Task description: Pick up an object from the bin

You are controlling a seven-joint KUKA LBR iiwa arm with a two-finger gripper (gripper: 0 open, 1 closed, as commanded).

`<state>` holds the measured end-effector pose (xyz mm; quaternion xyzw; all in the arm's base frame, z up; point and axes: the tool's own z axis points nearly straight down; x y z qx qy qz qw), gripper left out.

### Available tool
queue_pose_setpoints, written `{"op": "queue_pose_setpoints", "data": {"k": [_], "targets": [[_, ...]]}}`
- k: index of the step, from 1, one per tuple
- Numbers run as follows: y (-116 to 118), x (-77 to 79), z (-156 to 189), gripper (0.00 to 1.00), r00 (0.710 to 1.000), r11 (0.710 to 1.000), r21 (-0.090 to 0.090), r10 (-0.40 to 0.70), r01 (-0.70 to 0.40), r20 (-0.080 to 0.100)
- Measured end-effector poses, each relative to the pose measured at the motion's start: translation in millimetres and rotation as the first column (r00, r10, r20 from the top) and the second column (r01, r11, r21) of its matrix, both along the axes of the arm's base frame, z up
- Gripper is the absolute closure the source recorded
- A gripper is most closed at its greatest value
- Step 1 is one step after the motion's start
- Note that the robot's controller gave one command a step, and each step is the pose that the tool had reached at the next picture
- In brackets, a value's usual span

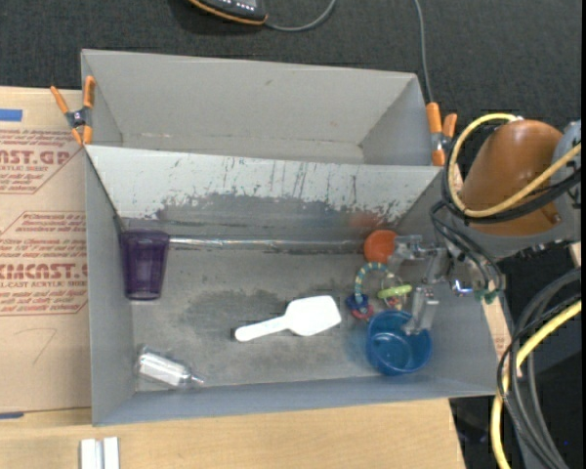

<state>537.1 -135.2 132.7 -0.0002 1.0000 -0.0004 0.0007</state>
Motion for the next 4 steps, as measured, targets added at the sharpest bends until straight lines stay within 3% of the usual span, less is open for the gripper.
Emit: {"op": "queue_pose_setpoints", "data": {"k": [1, 2, 3, 4], "targets": [[0.0, 0.0, 0.0, 0.00, 1.000, 1.000, 0.000, 0.000, 0.000, 0.000], [-9.1, -17.5, -9.3, 0.00, 0.987, 0.987, 0.000, 0.161, -0.161, 0.000], [8.4, -13.7, -37.4, 0.00, 0.987, 0.987, 0.003, -0.163, 0.163, 0.003], [0.2, -23.9, -43.7, 1.00, 0.822, 0.822, 0.001, 0.570, -0.570, 0.003]]}}
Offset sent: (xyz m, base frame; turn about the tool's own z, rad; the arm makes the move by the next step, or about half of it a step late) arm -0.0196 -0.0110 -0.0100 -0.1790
